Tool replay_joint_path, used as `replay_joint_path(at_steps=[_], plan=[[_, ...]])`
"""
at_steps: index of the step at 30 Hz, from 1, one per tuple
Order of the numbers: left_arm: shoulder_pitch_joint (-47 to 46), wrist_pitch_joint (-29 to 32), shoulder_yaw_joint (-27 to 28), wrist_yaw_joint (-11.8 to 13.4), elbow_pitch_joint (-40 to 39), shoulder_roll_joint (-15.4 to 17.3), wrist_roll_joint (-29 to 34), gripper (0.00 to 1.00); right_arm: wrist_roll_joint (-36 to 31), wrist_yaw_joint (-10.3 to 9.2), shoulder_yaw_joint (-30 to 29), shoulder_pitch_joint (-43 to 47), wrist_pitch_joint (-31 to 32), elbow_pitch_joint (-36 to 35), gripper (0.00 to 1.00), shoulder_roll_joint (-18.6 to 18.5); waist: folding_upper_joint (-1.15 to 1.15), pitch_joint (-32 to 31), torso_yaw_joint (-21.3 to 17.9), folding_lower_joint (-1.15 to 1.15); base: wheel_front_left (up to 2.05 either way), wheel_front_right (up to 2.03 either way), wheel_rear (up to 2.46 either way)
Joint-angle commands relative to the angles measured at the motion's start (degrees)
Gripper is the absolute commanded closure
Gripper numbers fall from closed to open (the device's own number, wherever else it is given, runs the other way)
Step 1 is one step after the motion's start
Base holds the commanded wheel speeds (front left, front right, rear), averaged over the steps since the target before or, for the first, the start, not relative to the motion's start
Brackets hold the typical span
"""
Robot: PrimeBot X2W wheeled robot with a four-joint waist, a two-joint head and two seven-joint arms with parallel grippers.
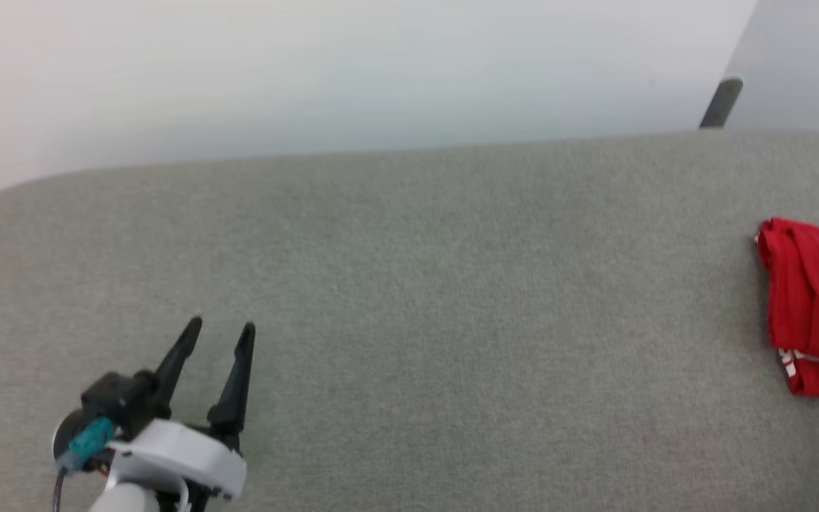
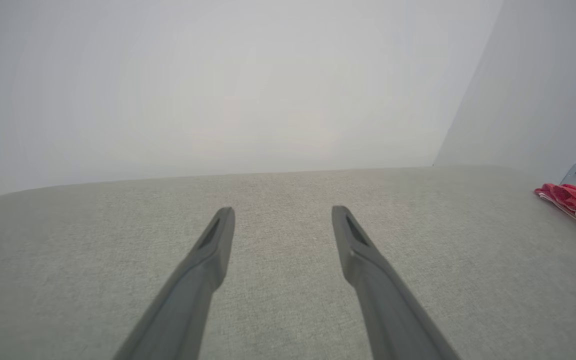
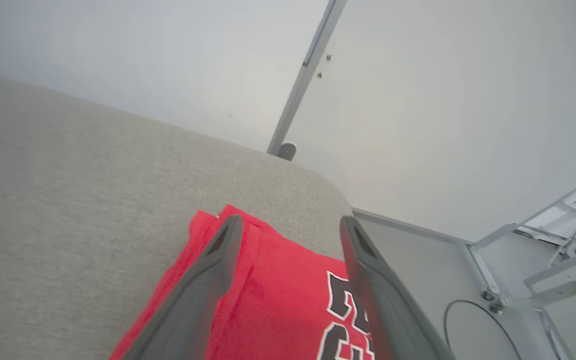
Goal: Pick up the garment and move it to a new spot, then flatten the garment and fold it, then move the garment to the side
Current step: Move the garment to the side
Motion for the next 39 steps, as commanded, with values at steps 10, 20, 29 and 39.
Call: replay_joint_path(at_steps=[10, 20, 29, 39], plan=[[5.82, -0.02, 5.62, -0.15, -0.98, -0.48, 2.84, 0.00, -9.43, -0.07, -20.55, 17.61, -0.23, -18.92, 0.00, 7.06, 0.00, -7.47, 4.45, 0.00, 0.00, 0.00, 0.00], [9.34, -0.02, 9.45, -0.15, -2.01, -1.74, 5.32, 0.00, -18.76, -0.07, -33.53, 33.76, -0.24, -35.83, 0.00, 17.33, 0.00, -9.40, 5.53, 0.00, 0.00, 0.00, 0.00], [12.04, -0.02, 10.28, -0.15, -2.86, -1.69, 4.57, 0.00, -23.02, -0.08, -37.11, 44.23, -0.24, -46.37, 0.00, 24.86, 0.00, -9.89, 5.51, 0.00, 0.00, 0.00, 0.00], [13.86, -0.02, 10.39, -0.15, -3.57, -1.13, 3.82, 0.00, -26.63, -0.07, -37.22, 50.58, -0.25, -52.26, 0.00, 30.43, 0.00, -10.22, 5.61, 0.00, 0.00, 0.00, 0.00]])
